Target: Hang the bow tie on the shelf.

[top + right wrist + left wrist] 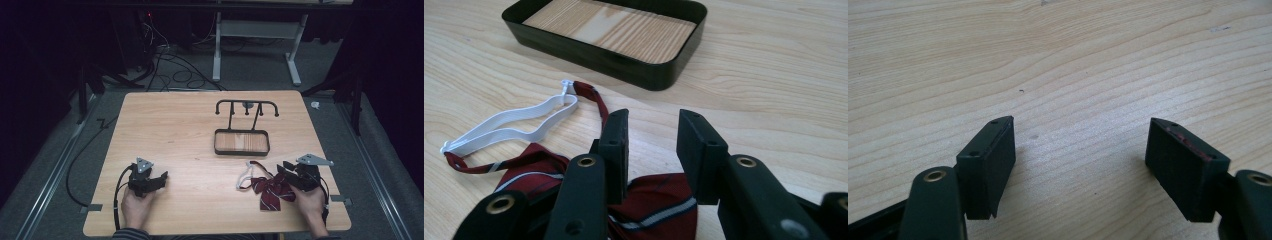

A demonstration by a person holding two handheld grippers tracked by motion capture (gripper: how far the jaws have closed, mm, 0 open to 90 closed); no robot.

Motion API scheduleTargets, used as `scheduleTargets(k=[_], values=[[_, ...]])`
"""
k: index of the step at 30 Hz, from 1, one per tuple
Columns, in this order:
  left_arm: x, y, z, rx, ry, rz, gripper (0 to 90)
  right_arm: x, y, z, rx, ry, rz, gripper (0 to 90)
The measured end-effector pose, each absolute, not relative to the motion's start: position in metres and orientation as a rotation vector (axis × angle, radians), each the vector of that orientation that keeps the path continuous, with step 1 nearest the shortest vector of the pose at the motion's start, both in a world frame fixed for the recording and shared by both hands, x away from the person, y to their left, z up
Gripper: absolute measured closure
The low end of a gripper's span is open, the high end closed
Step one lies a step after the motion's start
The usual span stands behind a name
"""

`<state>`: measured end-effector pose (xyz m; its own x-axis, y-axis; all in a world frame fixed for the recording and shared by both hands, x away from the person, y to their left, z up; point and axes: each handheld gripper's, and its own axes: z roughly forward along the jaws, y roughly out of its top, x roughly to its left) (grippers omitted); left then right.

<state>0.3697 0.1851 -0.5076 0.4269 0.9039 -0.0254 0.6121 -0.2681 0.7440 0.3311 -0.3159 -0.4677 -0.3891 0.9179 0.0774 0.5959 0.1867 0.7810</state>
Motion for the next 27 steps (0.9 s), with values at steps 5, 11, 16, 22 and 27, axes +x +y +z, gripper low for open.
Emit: scheduleTargets(k=[5,11,16,22,27], values=[[0.370,0.185,-0.508,1.990,1.277,0.539,28.6,0.337,-0.307,-0.465,1.395,2.089,1.085,69.0],[0.370,0.185,-0.508,1.990,1.278,0.539,28.6,0.345,-0.295,-0.461,1.372,2.112,1.101,69.6],[0.370,0.185,-0.508,1.991,1.276,0.539,28.6,0.353,-0.285,-0.461,1.348,2.146,1.091,69.9],[0.370,0.185,-0.508,1.990,1.277,0.539,28.6,0.361,-0.277,-0.462,1.339,2.176,1.071,70.4],[0.370,0.186,-0.508,1.987,1.277,0.535,28.6,0.368,-0.269,-0.462,1.321,2.203,1.048,70.7]])
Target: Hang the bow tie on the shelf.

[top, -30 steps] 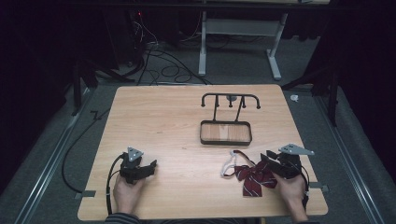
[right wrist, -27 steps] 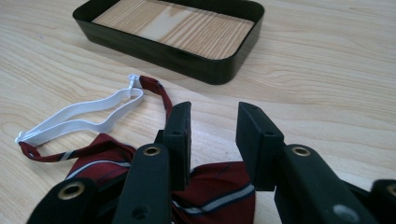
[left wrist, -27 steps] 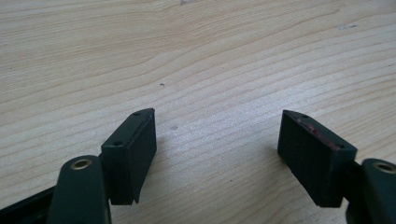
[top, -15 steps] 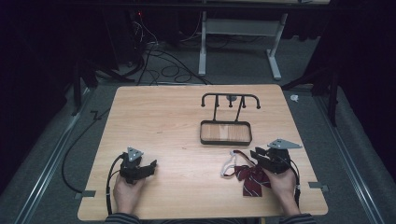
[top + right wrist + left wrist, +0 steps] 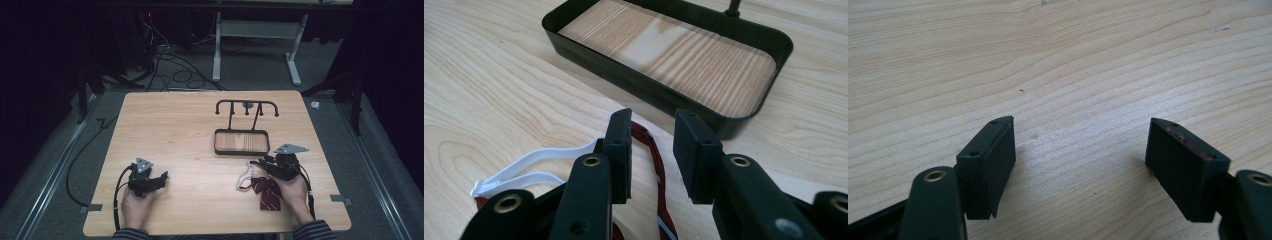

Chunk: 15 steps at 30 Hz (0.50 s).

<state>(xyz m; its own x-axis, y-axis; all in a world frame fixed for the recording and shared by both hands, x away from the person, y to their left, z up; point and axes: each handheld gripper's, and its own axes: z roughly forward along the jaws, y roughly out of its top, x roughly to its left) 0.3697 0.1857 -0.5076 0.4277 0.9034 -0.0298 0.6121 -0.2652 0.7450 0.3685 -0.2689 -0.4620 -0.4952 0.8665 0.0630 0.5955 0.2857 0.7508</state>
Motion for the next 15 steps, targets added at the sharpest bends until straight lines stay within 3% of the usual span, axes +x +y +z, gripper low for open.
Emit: scheduleTargets(k=[15], values=[[0.370,0.186,-0.508,1.986,1.277,0.531,28.5,0.391,-0.251,-0.472,1.310,2.279,0.962,73.3]])
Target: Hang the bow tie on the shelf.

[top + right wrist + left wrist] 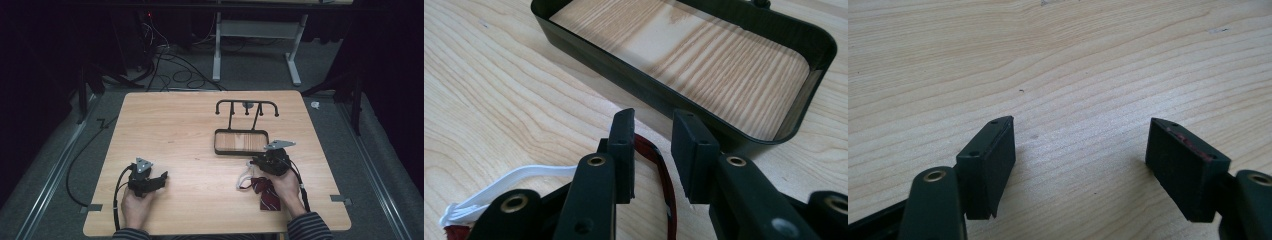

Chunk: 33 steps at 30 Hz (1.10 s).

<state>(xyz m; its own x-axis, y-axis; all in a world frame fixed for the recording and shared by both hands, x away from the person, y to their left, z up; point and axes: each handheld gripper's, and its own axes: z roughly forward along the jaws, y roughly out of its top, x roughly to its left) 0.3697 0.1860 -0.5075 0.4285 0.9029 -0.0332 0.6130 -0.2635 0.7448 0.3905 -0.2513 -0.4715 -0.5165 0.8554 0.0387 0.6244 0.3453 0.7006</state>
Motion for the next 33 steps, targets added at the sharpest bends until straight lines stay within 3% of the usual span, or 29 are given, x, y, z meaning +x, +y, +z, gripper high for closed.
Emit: scheduleTargets(k=[21,28,33], values=[[0.370,0.186,-0.508,1.987,1.276,0.535,28.4,0.402,-0.247,-0.487,1.325,2.323,0.895,78.4],[0.370,0.186,-0.507,1.987,1.277,0.528,28.5,0.401,-0.245,-0.488,1.309,2.348,0.878,89.5],[0.370,0.186,-0.507,1.985,1.277,0.524,28.4,0.400,-0.245,-0.487,1.311,2.348,0.883,90.0]])
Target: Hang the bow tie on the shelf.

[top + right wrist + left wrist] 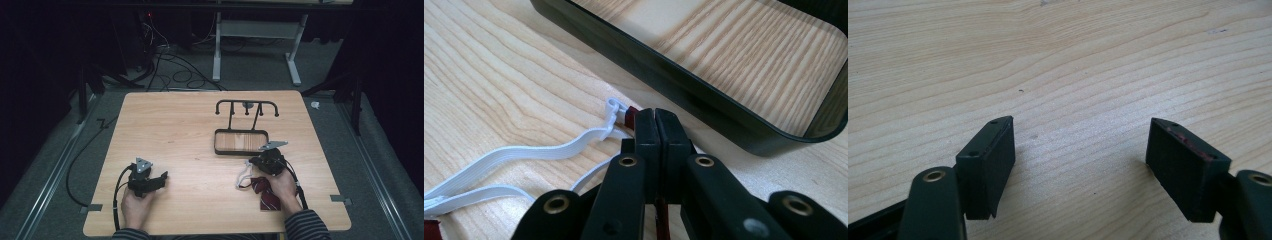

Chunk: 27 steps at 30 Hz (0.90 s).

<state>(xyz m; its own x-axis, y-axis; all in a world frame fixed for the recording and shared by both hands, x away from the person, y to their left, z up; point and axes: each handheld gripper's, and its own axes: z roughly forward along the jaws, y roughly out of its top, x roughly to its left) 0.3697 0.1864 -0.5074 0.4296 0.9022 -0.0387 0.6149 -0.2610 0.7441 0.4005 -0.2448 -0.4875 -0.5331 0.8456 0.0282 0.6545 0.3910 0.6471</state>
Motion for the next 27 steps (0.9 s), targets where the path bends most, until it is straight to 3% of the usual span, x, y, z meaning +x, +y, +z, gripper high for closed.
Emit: scheduleTargets(k=[27], values=[[0.370,0.186,-0.508,1.986,1.275,0.533,28.4,0.376,-0.256,-0.450,1.222,2.248,1.007,90.0]])
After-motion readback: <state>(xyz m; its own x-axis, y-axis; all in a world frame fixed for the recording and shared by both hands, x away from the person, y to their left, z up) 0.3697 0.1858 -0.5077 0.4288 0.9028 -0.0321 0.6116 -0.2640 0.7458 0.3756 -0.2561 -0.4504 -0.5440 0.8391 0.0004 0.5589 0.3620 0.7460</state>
